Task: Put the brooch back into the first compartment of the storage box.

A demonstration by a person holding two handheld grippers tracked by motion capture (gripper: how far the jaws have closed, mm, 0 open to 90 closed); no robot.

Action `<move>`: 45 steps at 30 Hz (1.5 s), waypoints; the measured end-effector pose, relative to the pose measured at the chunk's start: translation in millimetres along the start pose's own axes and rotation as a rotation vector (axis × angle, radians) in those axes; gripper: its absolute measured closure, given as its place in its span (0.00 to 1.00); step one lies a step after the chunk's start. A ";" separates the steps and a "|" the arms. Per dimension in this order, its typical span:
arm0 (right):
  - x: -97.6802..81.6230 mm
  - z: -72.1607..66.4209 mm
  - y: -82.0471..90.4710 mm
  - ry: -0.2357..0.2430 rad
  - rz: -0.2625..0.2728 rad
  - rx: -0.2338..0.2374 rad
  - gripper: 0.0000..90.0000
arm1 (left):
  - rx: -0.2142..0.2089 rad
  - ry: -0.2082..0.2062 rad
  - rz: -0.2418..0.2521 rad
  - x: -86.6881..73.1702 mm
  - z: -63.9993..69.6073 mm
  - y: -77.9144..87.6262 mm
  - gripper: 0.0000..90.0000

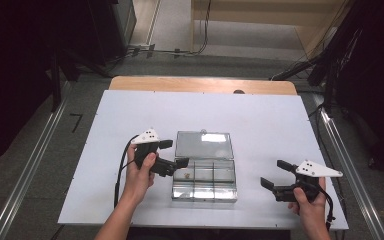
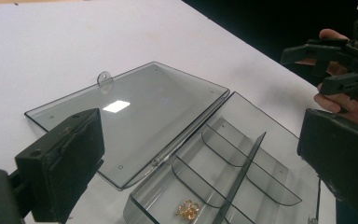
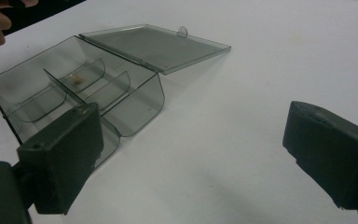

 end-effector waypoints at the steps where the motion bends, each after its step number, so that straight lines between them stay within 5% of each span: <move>1: 0.0 -1.2 -0.1 -0.001 -0.003 0.000 0.04 | -0.001 -0.001 0.001 0.4 -0.8 -0.5 0.00; 23: 3.9 -15.0 -7.3 -0.020 0.005 0.056 0.04 | 0.016 0.013 0.028 10.4 -17.4 0.2 0.00; 45: 8.0 -29.2 -16.2 -0.004 0.012 0.080 0.04 | 0.034 0.126 0.016 4.0 -41.0 -11.9 0.00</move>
Point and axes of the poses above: each handheld gripper's, and its own axes: y roughly backward along the jaws, x roughly out of its top, z roughly to its right, the point moved 1 cm from there along -y, roughly forward along the jaws, and after that the axes turned 11 degrees about -y, right-handed, at the moved point
